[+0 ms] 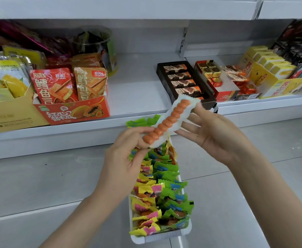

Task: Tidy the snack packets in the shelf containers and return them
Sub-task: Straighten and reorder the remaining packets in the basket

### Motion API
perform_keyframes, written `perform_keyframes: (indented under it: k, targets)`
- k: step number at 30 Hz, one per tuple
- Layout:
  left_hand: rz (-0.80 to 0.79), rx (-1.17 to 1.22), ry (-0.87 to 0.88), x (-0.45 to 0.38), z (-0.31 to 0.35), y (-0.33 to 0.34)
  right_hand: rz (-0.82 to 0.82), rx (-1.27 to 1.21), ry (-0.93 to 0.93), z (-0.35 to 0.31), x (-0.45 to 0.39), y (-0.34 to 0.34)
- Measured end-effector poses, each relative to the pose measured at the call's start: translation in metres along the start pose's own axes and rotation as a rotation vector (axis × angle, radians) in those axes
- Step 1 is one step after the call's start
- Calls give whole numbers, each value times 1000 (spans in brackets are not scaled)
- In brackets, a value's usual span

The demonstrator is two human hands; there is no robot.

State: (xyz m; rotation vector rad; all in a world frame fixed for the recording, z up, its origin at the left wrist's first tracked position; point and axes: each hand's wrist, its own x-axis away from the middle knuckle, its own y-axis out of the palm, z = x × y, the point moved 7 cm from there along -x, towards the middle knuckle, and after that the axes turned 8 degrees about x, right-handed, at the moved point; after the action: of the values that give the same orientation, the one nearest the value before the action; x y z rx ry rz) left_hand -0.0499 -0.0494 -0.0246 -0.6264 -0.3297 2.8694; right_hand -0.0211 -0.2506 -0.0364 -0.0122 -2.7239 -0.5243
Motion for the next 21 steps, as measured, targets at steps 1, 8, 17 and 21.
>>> perform_keyframes:
  k: [1, 8, 17, 21]
  targets:
    - [-21, -30, 24, 2, 1, 1, 22, 41, -20, -2, -1, -3]
    - [-75, 64, -5, 8, -1, 5, 235, 171, -42, -6, 2, -17]
    - [-1, 749, -717, 19, -33, 31, 248, 149, -132, -14, 2, -15]
    - [27, 715, -662, 18, -35, 25, 271, 111, -122, -9, 2, -17]
